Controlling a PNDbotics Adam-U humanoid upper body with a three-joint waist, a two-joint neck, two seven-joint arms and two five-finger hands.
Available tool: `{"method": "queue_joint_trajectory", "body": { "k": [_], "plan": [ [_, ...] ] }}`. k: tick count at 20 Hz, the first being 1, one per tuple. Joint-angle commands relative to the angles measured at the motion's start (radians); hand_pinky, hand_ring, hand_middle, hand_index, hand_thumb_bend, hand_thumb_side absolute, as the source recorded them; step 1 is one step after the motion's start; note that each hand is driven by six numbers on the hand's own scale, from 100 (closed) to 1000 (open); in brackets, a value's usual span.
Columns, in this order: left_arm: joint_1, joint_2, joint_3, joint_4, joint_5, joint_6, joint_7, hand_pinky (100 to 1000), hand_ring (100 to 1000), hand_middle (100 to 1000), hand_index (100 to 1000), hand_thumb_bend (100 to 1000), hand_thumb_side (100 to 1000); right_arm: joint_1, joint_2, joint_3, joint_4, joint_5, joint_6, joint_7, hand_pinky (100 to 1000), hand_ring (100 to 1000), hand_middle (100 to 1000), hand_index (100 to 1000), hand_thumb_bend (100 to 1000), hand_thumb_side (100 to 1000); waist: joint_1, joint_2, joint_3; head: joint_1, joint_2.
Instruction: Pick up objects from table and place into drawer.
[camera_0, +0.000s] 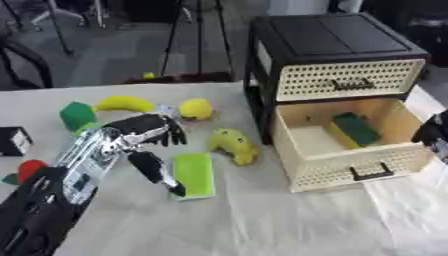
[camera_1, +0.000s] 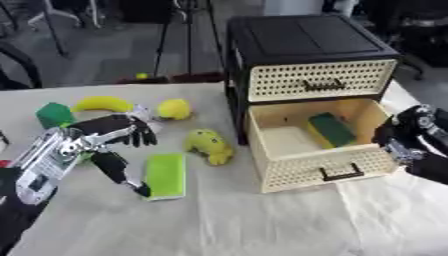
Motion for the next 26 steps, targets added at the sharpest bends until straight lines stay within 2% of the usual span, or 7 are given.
{"method": "queue_joint_trajectory", "body": {
  "k": [1, 4, 13, 19, 23, 26],
  "plan": [
    [-0.032, -0.024, -0.004, 0.036, -0.036, -0.004, 0.018, 611, 624, 632, 758, 915, 459, -0.014, -0.024, -0.005, -0.021, -0.005, -0.003, 0.005, 100, 141, 241, 564, 100, 866, -0.005, -0.01, -0.003, 0.006, 0.002],
    [-0.039, -0.052, -0.004, 0.089, -0.067, -0.015, 0.033, 605, 620, 627, 756, 897, 450, -0.013, -0.021, -0.004, -0.02, -0.002, -0.003, 0.005, 100, 141, 241, 564, 100, 866, -0.006, -0.009, -0.005, 0.008, 0.004],
    [-0.055, -0.123, 0.02, 0.231, -0.16, -0.019, 0.159, 591, 605, 612, 749, 824, 425, -0.016, -0.012, -0.002, -0.02, 0.0, -0.006, 0.007, 100, 140, 240, 563, 100, 867, -0.011, -0.005, -0.011, 0.012, 0.002],
    [-0.05, -0.141, 0.027, 0.279, -0.161, -0.032, 0.18, 542, 538, 537, 716, 727, 388, -0.016, -0.008, -0.001, -0.02, 0.003, -0.007, 0.01, 100, 140, 240, 563, 100, 864, -0.01, -0.003, -0.013, 0.013, 0.002],
    [-0.042, -0.138, 0.032, 0.289, -0.15, -0.029, 0.175, 488, 423, 412, 572, 513, 308, -0.014, -0.007, -0.002, -0.019, 0.005, -0.006, 0.01, 100, 140, 240, 563, 100, 870, -0.01, -0.003, -0.013, 0.012, 0.001],
    [-0.037, -0.133, 0.037, 0.263, -0.129, -0.011, 0.194, 457, 347, 332, 494, 368, 280, -0.013, -0.006, -0.003, -0.019, 0.005, -0.005, 0.009, 100, 140, 240, 563, 100, 868, -0.01, -0.003, -0.012, 0.011, 0.001]
  ]
}}
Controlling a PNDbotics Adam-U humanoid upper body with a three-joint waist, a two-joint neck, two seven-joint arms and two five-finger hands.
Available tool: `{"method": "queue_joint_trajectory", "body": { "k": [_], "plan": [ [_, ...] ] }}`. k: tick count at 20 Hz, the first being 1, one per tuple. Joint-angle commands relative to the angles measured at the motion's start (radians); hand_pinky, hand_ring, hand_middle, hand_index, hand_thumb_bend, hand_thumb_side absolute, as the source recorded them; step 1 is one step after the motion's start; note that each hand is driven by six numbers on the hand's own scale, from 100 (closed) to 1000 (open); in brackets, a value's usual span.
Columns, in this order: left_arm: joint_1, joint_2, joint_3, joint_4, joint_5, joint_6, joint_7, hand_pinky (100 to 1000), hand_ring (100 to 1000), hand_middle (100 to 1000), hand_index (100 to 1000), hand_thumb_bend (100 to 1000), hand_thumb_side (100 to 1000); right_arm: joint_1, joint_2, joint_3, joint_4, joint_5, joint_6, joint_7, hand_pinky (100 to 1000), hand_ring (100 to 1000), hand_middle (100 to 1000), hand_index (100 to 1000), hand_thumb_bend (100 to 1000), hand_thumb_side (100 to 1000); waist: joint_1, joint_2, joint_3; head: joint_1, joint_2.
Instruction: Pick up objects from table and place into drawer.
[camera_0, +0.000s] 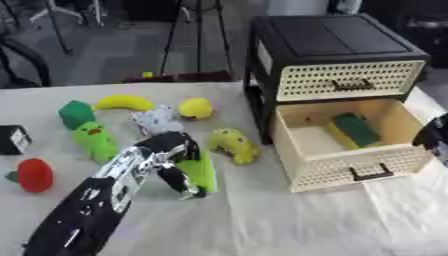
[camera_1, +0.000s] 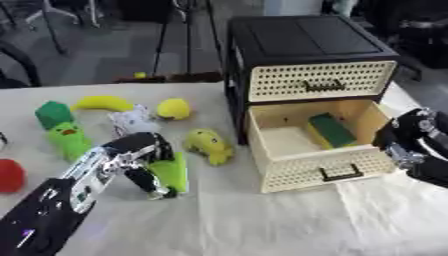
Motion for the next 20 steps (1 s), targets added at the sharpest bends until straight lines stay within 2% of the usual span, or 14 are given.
{"method": "queue_joint_trajectory", "body": {
  "k": [1, 2, 4, 9, 13, 16, 20],
  "plan": [
    [-0.003, 0.018, 0.009, -0.029, 0.017, 0.022, 0.019, 454, 341, 327, 489, 360, 278, -0.013, -0.017, -0.009, -0.017, 0.004, 0.001, -0.001, 100, 140, 240, 563, 100, 868, -0.002, -0.007, 0.0, 0.0, 0.001],
    [-0.003, 0.024, 0.009, -0.05, 0.027, 0.029, 0.025, 439, 315, 299, 463, 319, 276, -0.013, -0.017, -0.009, -0.017, 0.005, 0.001, -0.001, 100, 140, 241, 564, 100, 869, -0.002, -0.007, 0.001, 0.0, 0.001],
    [-0.005, 0.043, 0.003, -0.106, 0.053, 0.039, 0.023, 433, 306, 289, 452, 299, 284, -0.012, -0.017, -0.009, -0.017, 0.006, 0.001, -0.001, 100, 140, 241, 564, 100, 868, -0.002, -0.008, 0.001, 0.001, 0.002],
    [-0.016, 0.105, -0.002, -0.297, 0.149, 0.057, -0.018, 432, 305, 287, 451, 297, 306, -0.01, -0.018, -0.012, -0.016, 0.008, 0.002, -0.004, 100, 140, 240, 564, 100, 868, -0.001, -0.01, -0.001, -0.001, 0.002],
    [-0.059, 0.124, 0.013, -0.431, 0.232, 0.105, -0.015, 431, 306, 287, 452, 292, 290, -0.01, -0.017, -0.01, -0.016, 0.007, 0.002, -0.004, 100, 140, 240, 564, 100, 867, -0.004, -0.014, -0.008, 0.0, 0.003],
    [-0.124, 0.097, 0.008, -0.445, 0.248, 0.132, 0.011, 437, 314, 297, 462, 293, 279, -0.017, -0.014, -0.001, -0.017, 0.002, -0.003, 0.003, 100, 140, 240, 564, 100, 868, -0.006, -0.015, -0.025, 0.016, 0.001],
    [-0.216, 0.014, -0.008, -0.352, 0.211, 0.132, 0.073, 445, 328, 311, 475, 292, 273, -0.046, -0.006, 0.023, -0.021, -0.01, -0.014, 0.022, 100, 141, 241, 565, 100, 872, -0.007, -0.004, -0.076, 0.048, -0.014]
  ]
}}
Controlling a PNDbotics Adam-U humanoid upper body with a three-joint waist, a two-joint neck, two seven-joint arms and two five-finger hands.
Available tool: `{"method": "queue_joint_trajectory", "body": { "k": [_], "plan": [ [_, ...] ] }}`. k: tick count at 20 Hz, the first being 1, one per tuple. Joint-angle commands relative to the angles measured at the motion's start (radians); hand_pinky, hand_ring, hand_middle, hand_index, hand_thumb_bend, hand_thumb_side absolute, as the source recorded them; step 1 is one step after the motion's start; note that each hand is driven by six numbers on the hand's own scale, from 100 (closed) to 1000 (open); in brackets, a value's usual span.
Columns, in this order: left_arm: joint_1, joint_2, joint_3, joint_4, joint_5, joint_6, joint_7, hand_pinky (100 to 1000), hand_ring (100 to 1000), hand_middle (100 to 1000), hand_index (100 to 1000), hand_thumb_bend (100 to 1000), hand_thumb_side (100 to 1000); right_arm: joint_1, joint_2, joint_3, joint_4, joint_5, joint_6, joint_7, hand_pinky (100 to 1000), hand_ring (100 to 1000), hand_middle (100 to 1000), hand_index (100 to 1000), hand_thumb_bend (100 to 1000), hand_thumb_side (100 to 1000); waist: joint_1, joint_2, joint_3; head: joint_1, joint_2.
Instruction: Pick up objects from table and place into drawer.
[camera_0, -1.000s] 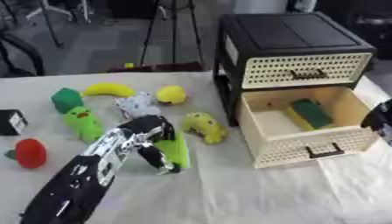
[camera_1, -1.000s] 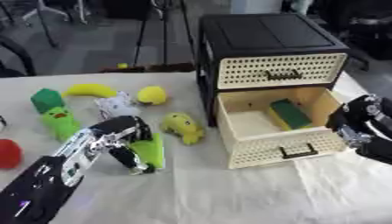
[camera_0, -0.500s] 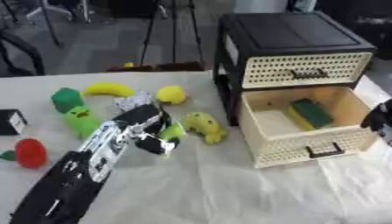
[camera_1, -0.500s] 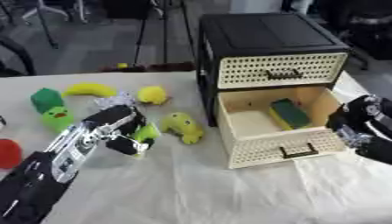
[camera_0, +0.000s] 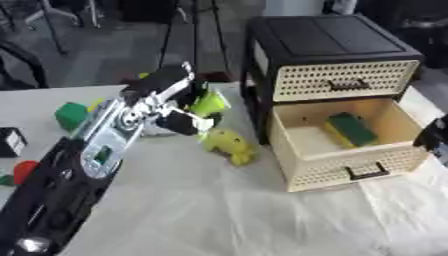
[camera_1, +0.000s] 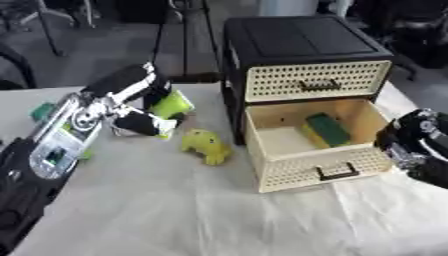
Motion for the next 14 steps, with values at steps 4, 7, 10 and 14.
{"method": "queue_joint_trajectory", "body": {
  "k": [4, 7, 10, 14],
  "plan": [
    [-0.112, -0.117, 0.0, 0.168, -0.087, -0.044, 0.099, 452, 341, 322, 484, 313, 286, -0.069, -0.002, 0.031, -0.027, -0.027, -0.018, 0.037, 100, 141, 241, 565, 100, 873, -0.002, 0.019, -0.08, 0.049, -0.034],
    [-0.14, -0.15, 0.004, 0.232, -0.131, -0.082, 0.137, 460, 354, 335, 496, 333, 292, -0.097, 0.007, 0.046, -0.03, -0.038, -0.025, 0.054, 100, 141, 242, 565, 100, 874, 0.002, 0.037, -0.122, 0.061, -0.049],
    [-0.148, -0.168, 0.006, 0.256, -0.162, -0.112, 0.162, 476, 381, 366, 526, 386, 302, -0.115, 0.015, 0.051, -0.032, -0.043, -0.028, 0.065, 100, 140, 242, 564, 100, 876, 0.007, 0.051, -0.148, 0.067, -0.059],
    [-0.141, -0.184, 0.0, 0.265, -0.223, -0.156, 0.18, 589, 559, 547, 718, 719, 449, -0.131, 0.025, 0.054, -0.028, -0.046, -0.031, 0.076, 100, 139, 241, 564, 100, 877, 0.011, 0.061, -0.165, 0.069, -0.064]
  ]
}}
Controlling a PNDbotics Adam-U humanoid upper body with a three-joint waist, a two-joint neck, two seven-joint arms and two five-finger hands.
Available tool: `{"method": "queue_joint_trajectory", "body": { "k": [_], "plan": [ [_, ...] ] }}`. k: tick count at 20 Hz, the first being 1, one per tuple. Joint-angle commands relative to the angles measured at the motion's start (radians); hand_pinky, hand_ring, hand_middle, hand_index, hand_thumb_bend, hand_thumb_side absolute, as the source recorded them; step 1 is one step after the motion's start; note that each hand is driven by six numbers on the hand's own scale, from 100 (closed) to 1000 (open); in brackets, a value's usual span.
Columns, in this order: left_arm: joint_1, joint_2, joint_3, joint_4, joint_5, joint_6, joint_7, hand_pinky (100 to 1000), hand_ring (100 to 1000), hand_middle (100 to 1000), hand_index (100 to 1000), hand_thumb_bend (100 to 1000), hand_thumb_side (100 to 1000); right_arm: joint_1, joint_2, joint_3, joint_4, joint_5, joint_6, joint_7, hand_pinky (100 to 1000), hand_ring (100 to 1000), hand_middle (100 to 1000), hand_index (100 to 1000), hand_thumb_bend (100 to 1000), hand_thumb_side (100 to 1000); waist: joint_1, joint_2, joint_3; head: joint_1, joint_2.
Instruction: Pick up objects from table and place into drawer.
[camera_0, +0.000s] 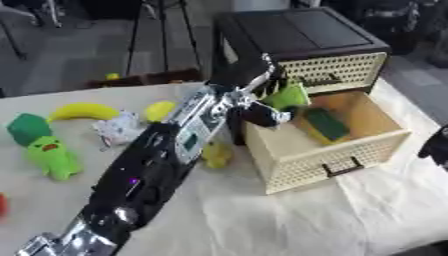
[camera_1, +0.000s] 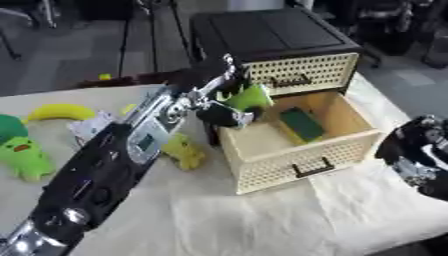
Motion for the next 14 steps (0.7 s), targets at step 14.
{"method": "queue_joint_trajectory", "body": {
  "k": [14],
  "plan": [
    [0.03, 0.103, 0.038, -0.191, 0.101, -0.016, 0.116, 620, 609, 602, 711, 641, 708, -0.004, -0.018, 0.003, -0.01, -0.019, -0.011, 0.024, 100, 138, 242, 560, 100, 886, 0.003, -0.028, 0.05, -0.035, -0.002]
  ]
}}
